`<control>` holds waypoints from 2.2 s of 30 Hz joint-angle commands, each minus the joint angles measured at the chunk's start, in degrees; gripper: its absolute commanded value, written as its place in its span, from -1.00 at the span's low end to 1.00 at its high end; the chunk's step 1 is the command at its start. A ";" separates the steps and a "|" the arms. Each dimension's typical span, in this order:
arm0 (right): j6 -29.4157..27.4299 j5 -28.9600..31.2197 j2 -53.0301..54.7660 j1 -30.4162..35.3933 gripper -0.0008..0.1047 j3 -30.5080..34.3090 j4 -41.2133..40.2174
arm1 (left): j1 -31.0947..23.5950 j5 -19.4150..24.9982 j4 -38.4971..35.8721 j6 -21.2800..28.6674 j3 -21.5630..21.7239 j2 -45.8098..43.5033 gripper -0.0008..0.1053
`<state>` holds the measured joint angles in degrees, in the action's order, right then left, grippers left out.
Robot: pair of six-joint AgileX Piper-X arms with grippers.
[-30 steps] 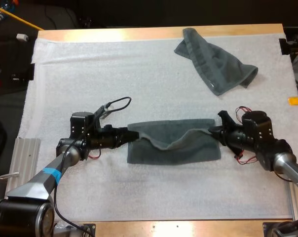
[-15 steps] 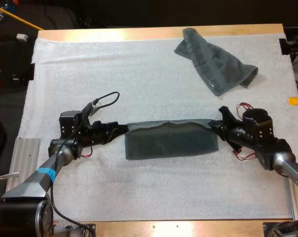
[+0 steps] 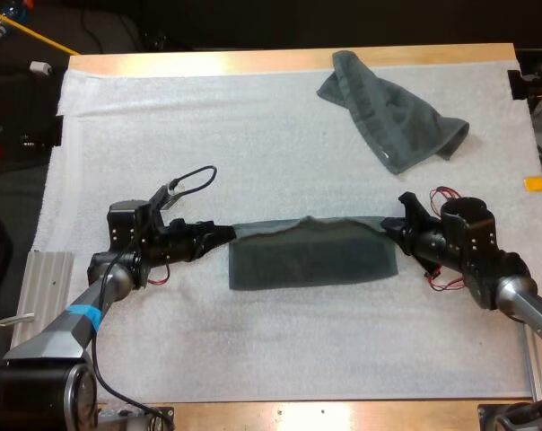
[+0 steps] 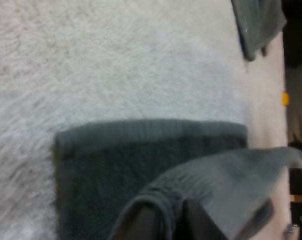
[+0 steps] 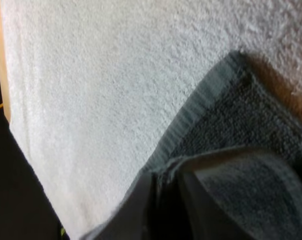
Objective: Pick towel from pile, fold and stack
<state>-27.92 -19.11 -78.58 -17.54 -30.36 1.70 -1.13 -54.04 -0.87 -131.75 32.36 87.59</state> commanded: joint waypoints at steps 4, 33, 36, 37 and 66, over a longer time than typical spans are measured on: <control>-0.76 -2.30 0.36 0.22 0.17 -0.24 8.11 | 0.28 -6.65 0.87 -5.03 3.24 -0.09 0.28; -47.86 4.50 20.51 0.22 0.39 -19.08 -47.59 | 0.28 5.72 -37.49 13.53 8.59 -33.76 0.25; -50.93 7.06 20.51 0.22 0.39 -21.62 -53.01 | 0.80 10.23 -44.71 18.08 8.59 -36.47 0.25; -51.58 7.65 20.51 0.22 0.39 -22.19 -54.03 | 1.35 11.73 -46.71 19.30 8.59 -36.99 0.25; -59.37 -11.17 -5.71 10.04 0.29 -23.46 -45.16 | 14.28 23.03 -57.12 21.10 8.59 -40.83 0.25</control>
<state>-86.29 -28.34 -84.43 -7.79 -53.45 -44.19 12.85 -31.67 -57.82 -110.12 40.37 47.08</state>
